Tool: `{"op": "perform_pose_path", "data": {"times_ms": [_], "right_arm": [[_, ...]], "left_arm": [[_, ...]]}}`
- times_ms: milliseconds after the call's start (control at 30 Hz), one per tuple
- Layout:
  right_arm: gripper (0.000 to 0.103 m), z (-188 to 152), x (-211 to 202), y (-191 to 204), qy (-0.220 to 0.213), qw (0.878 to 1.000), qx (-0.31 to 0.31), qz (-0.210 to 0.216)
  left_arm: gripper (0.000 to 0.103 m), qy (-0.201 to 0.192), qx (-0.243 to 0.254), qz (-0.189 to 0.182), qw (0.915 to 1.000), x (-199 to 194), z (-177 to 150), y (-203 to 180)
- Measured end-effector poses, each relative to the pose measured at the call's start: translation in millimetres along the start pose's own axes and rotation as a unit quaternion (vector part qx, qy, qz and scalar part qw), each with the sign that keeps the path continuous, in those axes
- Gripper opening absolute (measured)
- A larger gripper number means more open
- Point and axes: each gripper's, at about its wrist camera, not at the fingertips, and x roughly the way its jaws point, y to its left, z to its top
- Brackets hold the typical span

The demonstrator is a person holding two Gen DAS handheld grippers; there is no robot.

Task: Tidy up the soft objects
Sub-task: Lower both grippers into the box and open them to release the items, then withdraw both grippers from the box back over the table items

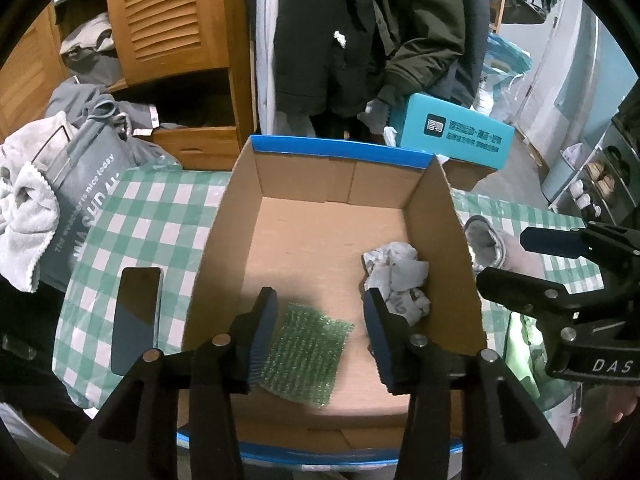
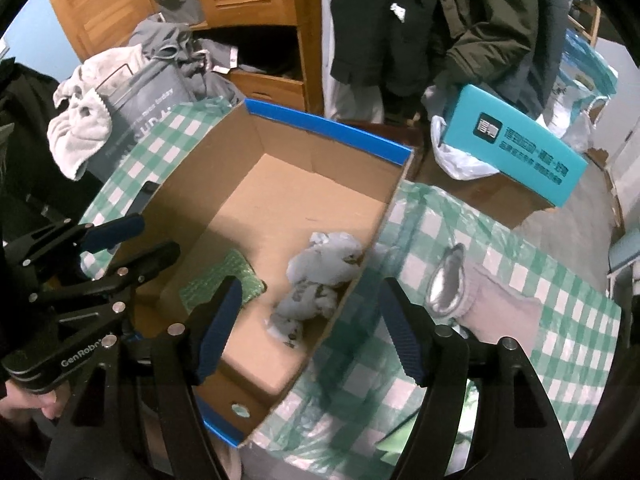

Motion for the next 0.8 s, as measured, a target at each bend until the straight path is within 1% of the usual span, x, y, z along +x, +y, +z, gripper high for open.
{"op": "perform_pose_path", "data": {"times_ms": [33, 467, 533, 800], "right_arm": [[0.072, -1.5, -1.2, -2.9, -0.001, 1.0, 0.003, -0.002], [0.072, -27.0, -13.9, -41.0, -0.003, 0.999, 0.032, -0.022], [0.072, -32.3, -16.0, -47.3, -0.003, 0.999, 0.035, -0.024], [0.072, -52.2, -26.1, -72.4, -0.005, 0.998, 0.05, -0.038]], "left_arm": [[0.053, -0.001, 0.001, -0.001, 1.0, -0.6, 0.3, -1.9], [0.055, -0.005, 0.033, -0.016, 0.9993, -5.3, 0.6, -37.7], [0.059, -0.005, 0.041, -0.016, 0.999, -5.6, 0.3, -44.4], [0.059, 0.001, 0.07, -0.019, 0.9974, -3.6, -2.7, -71.8]]}}
